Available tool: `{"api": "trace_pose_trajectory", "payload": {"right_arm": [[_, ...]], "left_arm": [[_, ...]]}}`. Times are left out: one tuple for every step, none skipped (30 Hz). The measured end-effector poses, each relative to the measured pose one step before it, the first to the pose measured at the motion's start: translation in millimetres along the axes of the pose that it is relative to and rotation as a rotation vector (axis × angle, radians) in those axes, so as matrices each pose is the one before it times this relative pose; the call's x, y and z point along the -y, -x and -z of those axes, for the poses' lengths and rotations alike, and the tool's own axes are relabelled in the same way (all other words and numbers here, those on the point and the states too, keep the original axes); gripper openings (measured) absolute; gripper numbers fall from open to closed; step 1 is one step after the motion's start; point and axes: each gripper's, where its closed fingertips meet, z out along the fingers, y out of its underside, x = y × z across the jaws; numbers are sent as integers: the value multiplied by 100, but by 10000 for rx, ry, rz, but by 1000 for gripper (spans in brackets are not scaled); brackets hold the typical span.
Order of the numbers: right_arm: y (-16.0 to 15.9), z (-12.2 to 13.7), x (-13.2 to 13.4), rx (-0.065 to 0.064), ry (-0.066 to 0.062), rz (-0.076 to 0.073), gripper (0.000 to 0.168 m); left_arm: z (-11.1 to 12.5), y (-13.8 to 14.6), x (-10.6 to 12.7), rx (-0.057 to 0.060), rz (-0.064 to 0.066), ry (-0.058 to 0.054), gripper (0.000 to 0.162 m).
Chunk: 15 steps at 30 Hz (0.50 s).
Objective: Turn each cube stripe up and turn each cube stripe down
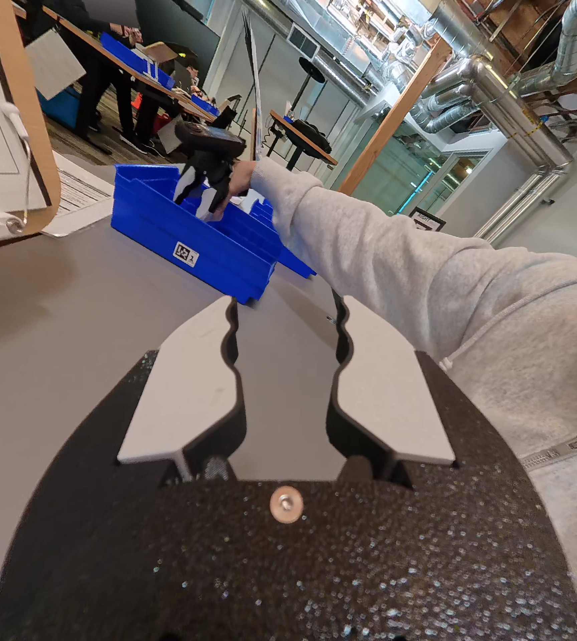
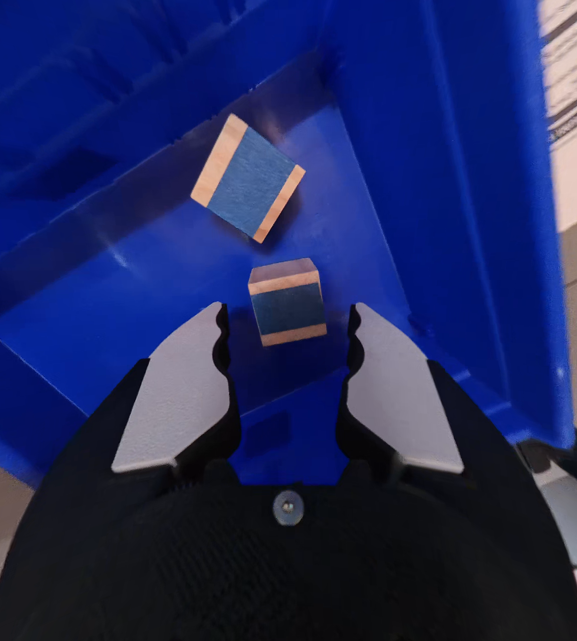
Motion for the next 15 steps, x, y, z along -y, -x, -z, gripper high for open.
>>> {"api": "trace_pose_trajectory", "payload": {"right_arm": [[-33,855,65,-165,-37,-243,70],[-160,945,-18,-295,65,-269,74],[-226,1078,-23,-400,108,-196,80],[-372,1243,74,-561,15,-141,83],[-521,1350,278,-688,-136,-129,85],[-189,1402,579,-489,-344,-169,90],[484,1446,844,-74,-489,-140,92],[822,1437,1042,57,-566,-108,92],[951,1367,1155,27,-566,-62,93],[1122,1216,1194,-5,-530,-55,94],[1426,1039,1182,75,-482,-66,97],[1845,840,1167,221,-441,0,97],[2091,594,1115,269,-408,61,96],[2055,334,996,174,-333,106,93],[1952,64,1014,62,-356,181,92]], "left_arm": [[258,-161,252,131,-145,-43,54],[308,-145,317,157,-142,-61,54],[383,-142,358,179,-144,-75,55],[455,-89,424,222,-130,-92,56],[541,-42,479,267,-108,-123,56],[619,-49,532,273,-119,-144,57],[713,-35,566,297,-137,-152,58],[816,61,601,380,-129,-160,58],[934,176,619,458,-131,-168,58],[1055,285,599,492,-175,-157,58],[1196,390,536,520,-208,-129,59],[1316,630,452,591,-198,-78,60],[1413,900,325,665,-224,22,60],[1482,1276,160,744,-306,165,60],[1505,1804,-50,887,-389,358,60]]}}
